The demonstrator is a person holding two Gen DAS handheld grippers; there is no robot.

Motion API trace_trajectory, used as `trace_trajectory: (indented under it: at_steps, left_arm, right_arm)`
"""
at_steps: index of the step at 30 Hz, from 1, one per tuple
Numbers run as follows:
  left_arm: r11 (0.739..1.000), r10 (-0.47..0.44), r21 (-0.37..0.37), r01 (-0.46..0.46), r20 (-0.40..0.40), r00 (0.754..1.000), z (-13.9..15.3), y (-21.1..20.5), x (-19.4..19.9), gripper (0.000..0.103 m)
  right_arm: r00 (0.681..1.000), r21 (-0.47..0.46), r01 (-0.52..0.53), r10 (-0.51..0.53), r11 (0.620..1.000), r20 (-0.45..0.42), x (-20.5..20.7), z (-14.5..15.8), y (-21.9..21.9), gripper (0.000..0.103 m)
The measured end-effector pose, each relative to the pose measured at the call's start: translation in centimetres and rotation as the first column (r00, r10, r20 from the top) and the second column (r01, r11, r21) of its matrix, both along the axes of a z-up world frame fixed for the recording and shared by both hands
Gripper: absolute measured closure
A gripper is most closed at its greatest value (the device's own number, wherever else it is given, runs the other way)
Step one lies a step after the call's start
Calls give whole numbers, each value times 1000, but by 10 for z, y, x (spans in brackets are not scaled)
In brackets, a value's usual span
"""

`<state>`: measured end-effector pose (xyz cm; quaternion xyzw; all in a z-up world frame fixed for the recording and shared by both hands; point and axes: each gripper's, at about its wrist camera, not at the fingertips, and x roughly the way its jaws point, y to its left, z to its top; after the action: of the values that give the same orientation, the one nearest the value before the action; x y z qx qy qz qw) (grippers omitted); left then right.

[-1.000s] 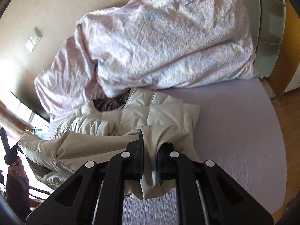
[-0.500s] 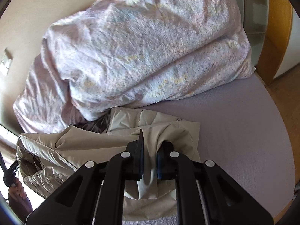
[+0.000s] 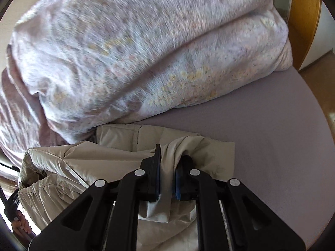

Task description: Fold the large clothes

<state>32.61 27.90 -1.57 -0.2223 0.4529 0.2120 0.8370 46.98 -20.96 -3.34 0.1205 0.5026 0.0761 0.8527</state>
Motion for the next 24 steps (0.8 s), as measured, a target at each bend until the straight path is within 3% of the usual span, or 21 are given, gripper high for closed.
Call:
trace_trajectory:
  at_steps: [12,17,20,21,22,24]
  left_arm:
    - [998,55,-27,-56,-45,997,-35,12,37,91]
    - [994,72,-74,-75,-48,996,-46,15,44,83]
    - [993,58,-99,-61,-27,998,-41,17,42,66]
    - [994,54,-97,-55,-17,998,-37,19,41,55]
    - [995,54,-78,-55,-11,998,-31,20,39,37]
    - [998,60,-3,-60,2,998,-16,18,35,25]
  right_arm:
    - [997,21,40,-39,999,-63,39,-36,12,91]
    - [988,132,78,-58,988,-144,48,-49,-4,84]
    - [977,246,119,-69,962,-202,50,-48,-27,76]
    - [974,276,131,-71,952,-215,49,-46,-33,75]
    - [971,308,141,-72,941,-226,47,-42,-41,72]
    - [973,331,145,-73,933,-221,42,-31,-52,68]
